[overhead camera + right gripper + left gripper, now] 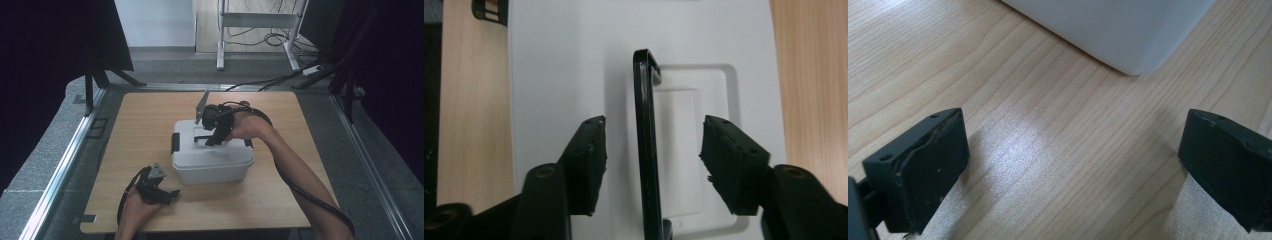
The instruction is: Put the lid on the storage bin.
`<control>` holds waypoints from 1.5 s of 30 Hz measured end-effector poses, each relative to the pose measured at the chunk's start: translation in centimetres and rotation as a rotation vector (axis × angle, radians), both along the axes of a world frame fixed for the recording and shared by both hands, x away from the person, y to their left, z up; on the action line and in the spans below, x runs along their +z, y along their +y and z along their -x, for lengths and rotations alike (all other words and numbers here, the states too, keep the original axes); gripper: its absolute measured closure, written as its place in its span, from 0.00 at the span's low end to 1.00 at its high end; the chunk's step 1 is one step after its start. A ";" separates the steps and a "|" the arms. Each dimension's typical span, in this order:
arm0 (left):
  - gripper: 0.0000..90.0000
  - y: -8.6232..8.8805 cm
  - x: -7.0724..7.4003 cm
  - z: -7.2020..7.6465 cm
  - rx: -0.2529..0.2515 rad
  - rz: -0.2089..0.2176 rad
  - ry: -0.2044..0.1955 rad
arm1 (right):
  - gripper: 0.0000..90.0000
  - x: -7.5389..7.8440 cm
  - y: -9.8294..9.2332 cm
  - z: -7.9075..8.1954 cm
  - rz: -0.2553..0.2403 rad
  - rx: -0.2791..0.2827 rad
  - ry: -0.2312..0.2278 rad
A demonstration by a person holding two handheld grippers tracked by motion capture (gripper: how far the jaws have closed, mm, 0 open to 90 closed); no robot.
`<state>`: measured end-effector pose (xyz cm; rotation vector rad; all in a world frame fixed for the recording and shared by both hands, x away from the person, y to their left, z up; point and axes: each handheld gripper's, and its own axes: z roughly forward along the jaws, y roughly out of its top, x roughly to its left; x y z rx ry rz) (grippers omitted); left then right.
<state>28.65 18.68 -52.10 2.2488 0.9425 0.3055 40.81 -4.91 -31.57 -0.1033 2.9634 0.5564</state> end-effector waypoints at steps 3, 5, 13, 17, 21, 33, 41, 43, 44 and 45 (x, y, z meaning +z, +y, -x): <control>0.00 0.0 0.0 0.0 0.000 0.001 0.000 | 0.37 0.5 -0.5 0.3 -0.033 -0.029 -0.017; 0.00 0.0 0.0 0.0 0.000 0.001 0.000 | 0.34 0.8 -0.9 0.3 -0.045 -0.043 -0.028; 0.00 0.0 0.0 0.0 0.001 0.001 -0.002 | 0.26 1.7 -3.1 0.3 -0.071 -0.137 -0.043; 0.00 0.0 0.0 0.0 0.000 0.002 -0.001 | 0.21 1.8 -4.6 0.1 -0.099 -0.200 -0.038; 0.00 0.0 0.0 0.0 0.000 0.001 -0.002 | 0.19 1.9 -6.1 0.1 -0.141 -0.246 -0.040; 0.00 0.0 0.0 0.0 0.003 0.002 -0.002 | 0.16 1.7 -11.0 -0.1 -0.242 -0.383 -0.029; 0.00 0.0 0.0 0.0 0.003 0.002 -0.001 | 0.14 1.4 -14.3 0.4 -0.279 -0.462 -0.055; 0.00 0.0 0.0 0.0 0.004 0.002 -0.002 | 0.14 1.4 -15.0 0.6 -0.293 -0.476 -0.060; 0.00 0.0 0.0 0.0 0.003 0.002 -0.001 | 0.14 1.3 -15.5 0.7 -0.301 -0.487 -0.058; 0.00 0.0 0.0 0.0 0.003 0.002 -0.001 | 0.14 1.3 -15.9 0.9 -0.308 -0.497 -0.062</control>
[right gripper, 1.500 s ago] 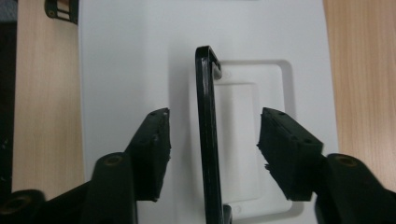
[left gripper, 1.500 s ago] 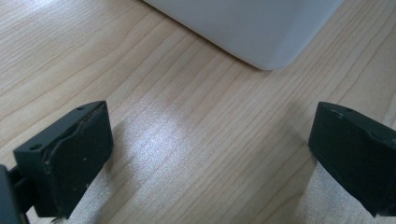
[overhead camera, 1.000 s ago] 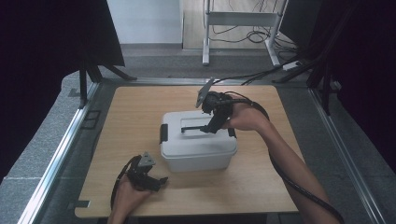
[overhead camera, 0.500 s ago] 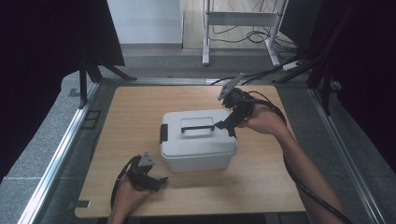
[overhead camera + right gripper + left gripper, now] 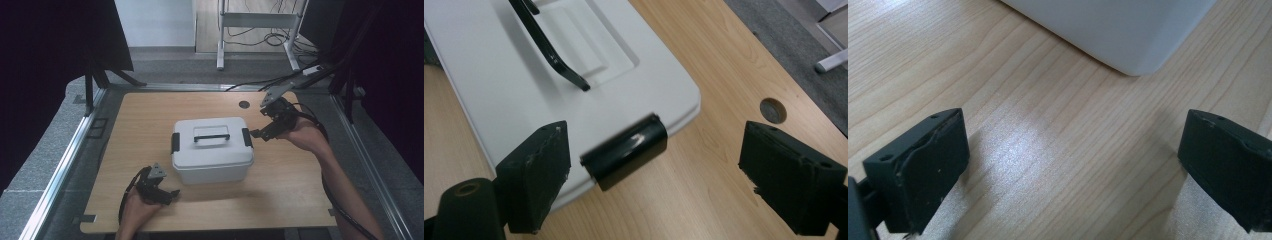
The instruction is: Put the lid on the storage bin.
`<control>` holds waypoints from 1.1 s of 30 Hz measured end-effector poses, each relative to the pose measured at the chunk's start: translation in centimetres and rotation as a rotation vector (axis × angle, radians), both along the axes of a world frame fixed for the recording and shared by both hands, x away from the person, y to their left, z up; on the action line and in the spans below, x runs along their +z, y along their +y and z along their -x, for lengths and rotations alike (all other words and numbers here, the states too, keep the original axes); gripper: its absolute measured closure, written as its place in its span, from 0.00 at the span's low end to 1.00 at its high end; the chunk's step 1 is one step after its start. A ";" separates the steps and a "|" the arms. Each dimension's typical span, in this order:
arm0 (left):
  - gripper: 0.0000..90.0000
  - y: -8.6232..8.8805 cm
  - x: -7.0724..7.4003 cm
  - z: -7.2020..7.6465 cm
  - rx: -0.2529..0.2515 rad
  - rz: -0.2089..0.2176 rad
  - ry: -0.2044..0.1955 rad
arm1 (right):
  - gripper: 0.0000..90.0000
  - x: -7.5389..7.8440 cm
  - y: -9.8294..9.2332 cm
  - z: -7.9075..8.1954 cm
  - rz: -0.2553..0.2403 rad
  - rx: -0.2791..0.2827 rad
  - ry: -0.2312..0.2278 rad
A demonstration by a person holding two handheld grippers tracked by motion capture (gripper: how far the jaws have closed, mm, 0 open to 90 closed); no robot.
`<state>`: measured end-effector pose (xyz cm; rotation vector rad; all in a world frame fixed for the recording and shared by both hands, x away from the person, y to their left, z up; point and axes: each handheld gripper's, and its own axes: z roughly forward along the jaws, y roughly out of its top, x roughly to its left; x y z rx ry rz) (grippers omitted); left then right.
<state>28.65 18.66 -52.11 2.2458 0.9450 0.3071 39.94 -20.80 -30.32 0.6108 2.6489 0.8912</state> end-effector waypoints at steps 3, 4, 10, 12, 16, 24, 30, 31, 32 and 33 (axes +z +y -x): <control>0.00 0.0 0.0 0.0 0.000 0.000 0.000 | 0.10 -0.3 -1.1 0.4 -0.012 -0.033 -0.009; 0.00 0.0 0.0 0.0 0.000 -0.002 0.000 | 0.09 -0.4 -1.4 0.5 -0.014 -0.039 -0.012; 0.00 0.0 0.0 0.0 -0.001 0.000 0.000 | 0.04 -1.4 -3.8 1.5 -0.035 -0.089 -0.037; 0.00 0.0 0.0 0.0 -0.001 0.000 0.000 | 0.04 -1.8 -4.6 1.8 -0.047 -0.107 -0.041; 0.00 0.0 0.0 0.0 -0.001 -0.001 0.000 | 0.04 -2.6 -6.1 2.4 -0.079 -0.142 -0.039; 0.00 0.0 0.0 0.0 0.000 -0.001 0.000 | 0.05 -5.1 -8.4 4.0 -0.099 -0.206 -0.016; 0.00 0.0 0.0 0.0 0.000 0.000 -0.001 | 0.03 -7.1 -9.1 5.0 -0.119 -0.229 -0.027; 0.00 0.0 0.0 0.0 0.001 0.000 -0.001 | 0.03 -7.4 -9.1 5.1 -0.126 -0.236 -0.033; 0.00 0.0 0.0 0.0 0.000 0.000 0.000 | 0.03 -7.7 -9.1 5.2 -0.132 -0.241 -0.037; 0.00 0.0 0.0 0.0 -0.001 0.000 0.000 | 0.03 -8.1 -9.1 5.3 -0.148 -0.251 -0.036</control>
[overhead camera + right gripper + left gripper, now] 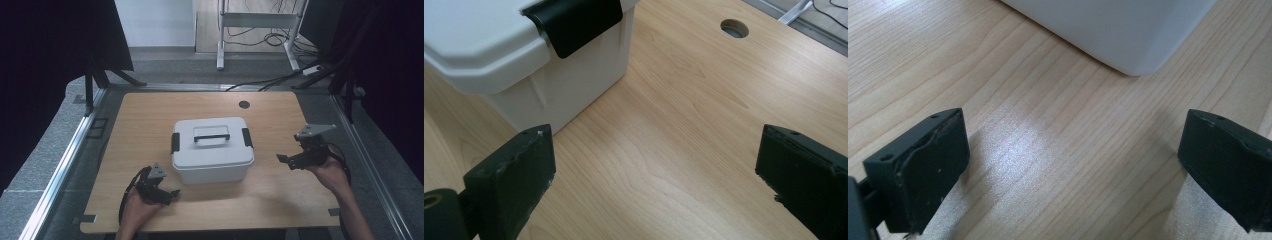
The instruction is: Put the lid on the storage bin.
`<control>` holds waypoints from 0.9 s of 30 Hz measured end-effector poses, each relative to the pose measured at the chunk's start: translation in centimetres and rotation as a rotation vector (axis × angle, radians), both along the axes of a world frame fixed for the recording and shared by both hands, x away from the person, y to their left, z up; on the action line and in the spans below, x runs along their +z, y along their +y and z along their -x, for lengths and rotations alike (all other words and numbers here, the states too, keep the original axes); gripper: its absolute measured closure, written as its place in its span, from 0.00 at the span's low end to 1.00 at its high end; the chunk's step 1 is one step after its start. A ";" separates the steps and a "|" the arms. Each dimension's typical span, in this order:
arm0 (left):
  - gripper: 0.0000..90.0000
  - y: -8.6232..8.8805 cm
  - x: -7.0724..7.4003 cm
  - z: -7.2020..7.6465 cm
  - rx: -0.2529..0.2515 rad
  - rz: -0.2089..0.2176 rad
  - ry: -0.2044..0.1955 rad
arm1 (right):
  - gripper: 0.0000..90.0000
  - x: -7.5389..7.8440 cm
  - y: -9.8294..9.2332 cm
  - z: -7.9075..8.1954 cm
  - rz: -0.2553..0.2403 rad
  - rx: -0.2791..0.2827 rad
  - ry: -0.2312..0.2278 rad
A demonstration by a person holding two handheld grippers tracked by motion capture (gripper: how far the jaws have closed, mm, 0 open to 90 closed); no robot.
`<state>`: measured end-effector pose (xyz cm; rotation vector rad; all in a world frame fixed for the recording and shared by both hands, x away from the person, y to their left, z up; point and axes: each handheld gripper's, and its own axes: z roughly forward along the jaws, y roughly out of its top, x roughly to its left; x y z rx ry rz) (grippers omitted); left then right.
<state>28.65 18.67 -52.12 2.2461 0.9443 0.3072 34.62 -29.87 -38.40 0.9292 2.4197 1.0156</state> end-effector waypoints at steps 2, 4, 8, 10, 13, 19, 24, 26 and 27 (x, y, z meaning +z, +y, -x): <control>0.00 0.0 0.0 0.0 0.001 0.000 -0.001 | 0.03 -0.6 0.1 0.1 -0.018 -0.005 0.001; 0.00 0.0 0.0 0.0 0.001 0.000 -0.001 | 0.03 -1.4 0.4 0.3 -0.018 -0.017 -0.004; 0.00 0.0 0.0 0.0 0.000 0.000 -0.001 | 0.03 -2.9 1.2 0.7 -0.012 -0.020 -0.007; 0.00 0.0 0.0 0.0 0.000 -0.001 -0.001 | 0.03 -3.6 1.6 0.9 -0.019 -0.023 -0.003; 0.00 0.0 0.0 0.0 0.001 -0.001 -0.002 | 0.03 -4.9 2.3 1.3 -0.024 -0.023 0.000; 0.00 0.0 0.0 0.0 0.001 0.000 -0.001 | 0.03 -7.7 3.3 1.7 -0.039 -0.032 0.024; 0.00 0.0 0.0 0.0 0.001 0.000 -0.001 | 0.03 -10.0 3.8 1.9 -0.051 -0.055 0.051; 0.00 0.0 0.0 0.0 0.002 0.000 -0.001 | 0.03 -11.1 4.0 2.0 -0.052 -0.060 0.066; 0.00 0.0 0.0 0.0 0.001 0.000 -0.001 | 0.03 -11.4 4.1 2.1 -0.053 -0.060 0.070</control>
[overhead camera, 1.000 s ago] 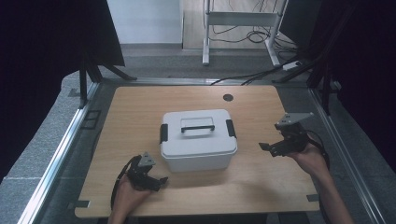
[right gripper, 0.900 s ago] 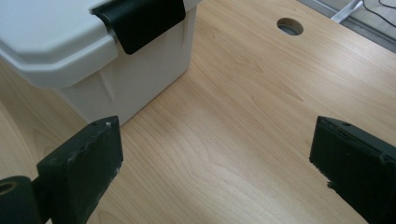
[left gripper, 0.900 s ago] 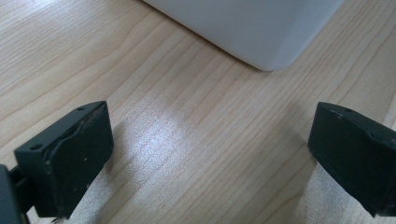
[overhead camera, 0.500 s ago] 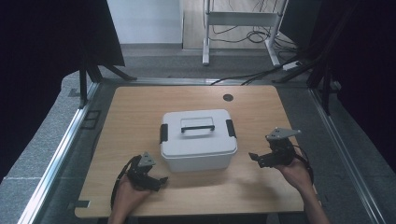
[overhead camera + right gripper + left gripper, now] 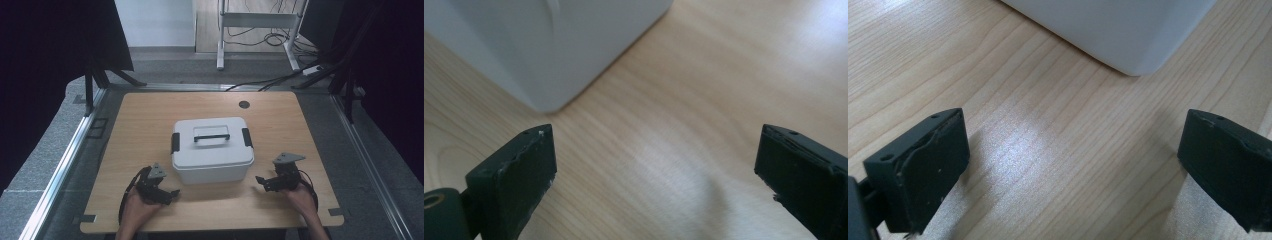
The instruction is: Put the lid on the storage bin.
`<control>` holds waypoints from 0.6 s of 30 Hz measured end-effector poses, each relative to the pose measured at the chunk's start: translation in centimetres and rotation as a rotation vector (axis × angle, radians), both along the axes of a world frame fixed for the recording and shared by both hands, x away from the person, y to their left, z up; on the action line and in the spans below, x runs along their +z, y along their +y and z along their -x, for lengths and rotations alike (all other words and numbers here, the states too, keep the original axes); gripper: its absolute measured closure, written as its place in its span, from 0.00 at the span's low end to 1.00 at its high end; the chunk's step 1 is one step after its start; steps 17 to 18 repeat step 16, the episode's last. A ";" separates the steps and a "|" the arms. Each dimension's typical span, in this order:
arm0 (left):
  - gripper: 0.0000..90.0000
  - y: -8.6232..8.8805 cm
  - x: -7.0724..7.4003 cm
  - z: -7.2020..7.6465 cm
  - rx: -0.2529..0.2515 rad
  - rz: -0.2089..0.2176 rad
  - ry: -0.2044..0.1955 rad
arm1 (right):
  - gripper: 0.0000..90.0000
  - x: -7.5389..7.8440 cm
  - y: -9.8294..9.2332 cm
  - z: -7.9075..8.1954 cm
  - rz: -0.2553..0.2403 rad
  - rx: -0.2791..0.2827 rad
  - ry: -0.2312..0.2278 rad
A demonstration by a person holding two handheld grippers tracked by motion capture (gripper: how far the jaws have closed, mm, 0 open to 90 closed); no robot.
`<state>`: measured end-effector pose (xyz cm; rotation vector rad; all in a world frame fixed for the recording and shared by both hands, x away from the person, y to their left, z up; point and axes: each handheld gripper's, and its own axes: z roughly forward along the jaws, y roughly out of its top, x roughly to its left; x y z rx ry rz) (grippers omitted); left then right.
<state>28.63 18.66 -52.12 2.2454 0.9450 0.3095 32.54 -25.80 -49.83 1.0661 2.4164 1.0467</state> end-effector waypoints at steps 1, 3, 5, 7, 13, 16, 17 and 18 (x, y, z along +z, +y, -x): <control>0.00 0.0 0.0 0.0 0.000 0.000 0.000 | 0.03 -0.4 0.1 0.0 -0.002 0.000 0.004; 0.00 0.0 0.0 0.0 0.000 0.000 0.000 | 0.03 -1.2 0.2 0.1 0.000 -0.003 0.020; 0.00 0.0 0.0 0.0 0.000 0.000 0.000 | 0.03 -1.7 0.3 0.2 0.006 -0.001 0.032; 0.00 0.0 0.0 0.0 0.000 0.000 0.000 | 0.01 -1.9 0.4 0.3 0.027 0.008 0.025; 0.00 0.0 0.0 0.0 0.000 0.000 0.000 | 0.00 -2.0 0.6 0.3 0.044 0.019 0.024; 0.00 0.0 0.0 0.0 0.000 -0.001 0.000 | 0.00 -2.0 0.6 0.4 0.044 0.018 0.023; 0.00 0.0 0.0 0.0 0.000 -0.001 0.000 | 0.00 -2.0 0.6 0.4 0.044 0.018 0.023; 0.00 0.0 0.0 0.0 0.000 -0.001 0.000 | 0.00 -2.0 0.6 0.4 0.044 0.018 0.023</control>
